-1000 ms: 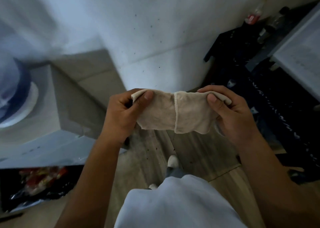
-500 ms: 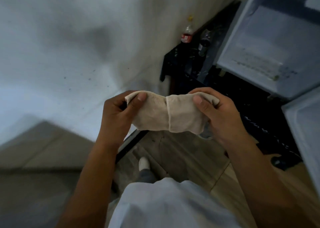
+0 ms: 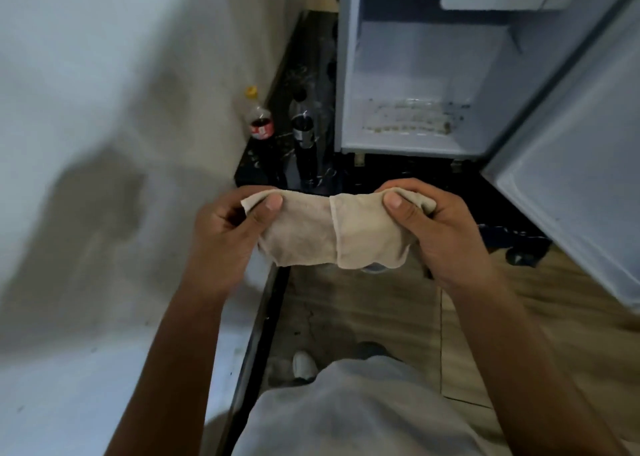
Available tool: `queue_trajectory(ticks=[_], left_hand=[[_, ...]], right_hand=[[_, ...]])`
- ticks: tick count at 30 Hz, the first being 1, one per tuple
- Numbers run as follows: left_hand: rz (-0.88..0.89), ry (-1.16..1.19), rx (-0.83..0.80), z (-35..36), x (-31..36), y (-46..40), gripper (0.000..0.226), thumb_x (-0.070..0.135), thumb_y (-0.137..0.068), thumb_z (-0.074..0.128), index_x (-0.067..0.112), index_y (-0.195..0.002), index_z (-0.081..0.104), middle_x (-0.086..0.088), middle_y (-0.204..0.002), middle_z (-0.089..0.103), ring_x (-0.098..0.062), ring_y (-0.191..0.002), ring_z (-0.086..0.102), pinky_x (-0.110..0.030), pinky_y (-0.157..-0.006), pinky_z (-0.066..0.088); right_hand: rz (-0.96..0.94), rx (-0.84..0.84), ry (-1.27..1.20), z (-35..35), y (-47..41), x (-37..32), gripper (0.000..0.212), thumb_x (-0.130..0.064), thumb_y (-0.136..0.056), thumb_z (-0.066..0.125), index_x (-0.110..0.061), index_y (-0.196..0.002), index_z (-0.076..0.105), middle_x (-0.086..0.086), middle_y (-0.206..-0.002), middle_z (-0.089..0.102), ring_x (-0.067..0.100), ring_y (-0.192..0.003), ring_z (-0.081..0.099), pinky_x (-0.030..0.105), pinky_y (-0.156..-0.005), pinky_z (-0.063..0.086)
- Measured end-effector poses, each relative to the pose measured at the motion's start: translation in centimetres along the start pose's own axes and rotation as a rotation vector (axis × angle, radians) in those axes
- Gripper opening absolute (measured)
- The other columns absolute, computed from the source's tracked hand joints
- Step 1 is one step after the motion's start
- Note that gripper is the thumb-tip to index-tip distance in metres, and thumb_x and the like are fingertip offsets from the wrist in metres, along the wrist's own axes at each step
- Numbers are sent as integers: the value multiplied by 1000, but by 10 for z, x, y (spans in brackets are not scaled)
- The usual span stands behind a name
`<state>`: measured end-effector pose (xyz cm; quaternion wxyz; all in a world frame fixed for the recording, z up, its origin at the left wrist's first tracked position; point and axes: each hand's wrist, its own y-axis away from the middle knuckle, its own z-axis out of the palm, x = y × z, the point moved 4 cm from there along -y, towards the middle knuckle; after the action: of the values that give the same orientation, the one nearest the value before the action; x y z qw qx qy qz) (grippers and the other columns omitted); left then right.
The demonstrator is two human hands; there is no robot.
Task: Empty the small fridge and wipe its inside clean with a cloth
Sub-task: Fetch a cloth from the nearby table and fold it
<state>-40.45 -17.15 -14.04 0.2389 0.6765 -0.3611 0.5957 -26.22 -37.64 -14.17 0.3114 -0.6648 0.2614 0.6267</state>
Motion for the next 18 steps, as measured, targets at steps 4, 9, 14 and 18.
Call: queue_trajectory(ticks=[4, 9, 14, 18], left_hand=[[35, 13, -85, 13, 4, -39, 16, 31, -86, 65, 25, -98, 74, 11, -92, 77, -6, -92, 71, -15, -75, 55], [41, -27, -137, 48, 0, -85, 19, 41, -86, 61, 31, -98, 73, 16, -86, 73, -2, -73, 67, -17, -59, 53], [-18, 69, -142, 94, -5, -127, 14, 41, -83, 62, 39, -91, 74, 16, -88, 74, -9, -87, 70, -24, -70, 59], [11, 81, -165, 126, -2, -158, 13, 33, -87, 61, 36, -91, 74, 17, -84, 74, 1, -84, 67, -15, -73, 54]], right_hand=[[-12, 84, -12, -14, -16, -6, 13, -24, -92, 61, -22, -95, 73, -8, -93, 73, 9, -90, 67, 25, -79, 51], [-36, 134, 13, -47, -45, -3, 12, -20, -96, 61, -21, -97, 73, -7, -95, 74, 12, -94, 68, 26, -81, 52], [-46, 135, 3, -83, -85, -1, 17, -20, -95, 60, -29, -93, 75, -12, -93, 73, 8, -92, 68, 22, -79, 52], [-54, 146, -79, -110, -116, -6, 9, -34, -91, 67, -35, -87, 75, -14, -90, 71, 7, -89, 65, 24, -78, 52]])
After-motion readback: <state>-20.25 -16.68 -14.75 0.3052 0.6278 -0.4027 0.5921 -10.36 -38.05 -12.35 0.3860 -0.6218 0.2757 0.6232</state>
